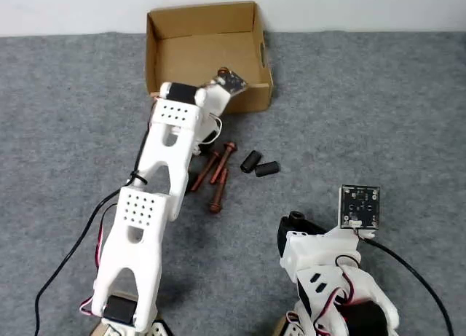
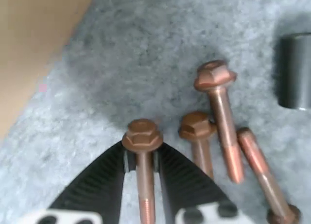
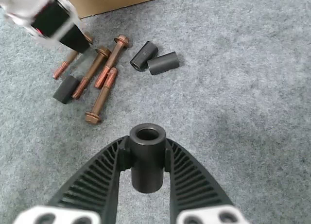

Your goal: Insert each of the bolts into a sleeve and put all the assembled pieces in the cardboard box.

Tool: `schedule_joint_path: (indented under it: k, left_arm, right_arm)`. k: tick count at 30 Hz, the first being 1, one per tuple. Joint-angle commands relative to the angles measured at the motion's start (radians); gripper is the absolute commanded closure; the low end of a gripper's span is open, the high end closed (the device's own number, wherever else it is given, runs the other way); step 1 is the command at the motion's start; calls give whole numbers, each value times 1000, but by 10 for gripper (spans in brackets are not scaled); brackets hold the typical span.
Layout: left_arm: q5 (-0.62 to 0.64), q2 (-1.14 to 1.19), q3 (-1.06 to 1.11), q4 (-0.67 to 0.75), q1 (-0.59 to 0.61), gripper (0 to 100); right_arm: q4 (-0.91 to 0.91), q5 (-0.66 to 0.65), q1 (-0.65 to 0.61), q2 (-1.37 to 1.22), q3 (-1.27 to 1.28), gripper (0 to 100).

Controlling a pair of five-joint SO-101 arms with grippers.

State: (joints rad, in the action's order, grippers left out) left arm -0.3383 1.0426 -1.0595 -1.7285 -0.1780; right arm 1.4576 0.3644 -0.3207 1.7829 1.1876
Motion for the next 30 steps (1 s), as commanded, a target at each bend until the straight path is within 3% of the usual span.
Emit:
schedule_joint_path:
  k: [1, 8, 13, 17, 24, 30]
  left_arm:
    - [23, -273, 153, -29, -20, 997]
    - [31, -709, 659, -25, -44, 997]
    - [183, -1000, 946, -25, -41, 997]
    - [273, -1231, 1129, -2, -48, 997]
    - [402, -1665, 1472, 270, -48, 997]
    - [621, -2005, 1767, 522, -48, 997]
  right_arm:
    - [-28, -8, 8, -5, -5, 991]
    - [-28, -8, 8, -5, -5, 991]
    - [-28, -9, 4, -4, -5, 991]
    - [-25, -9, -81, -2, -6, 991]
    - [-28, -14, -213, -4, -6, 991]
    - [-71, -14, -308, -13, -5, 991]
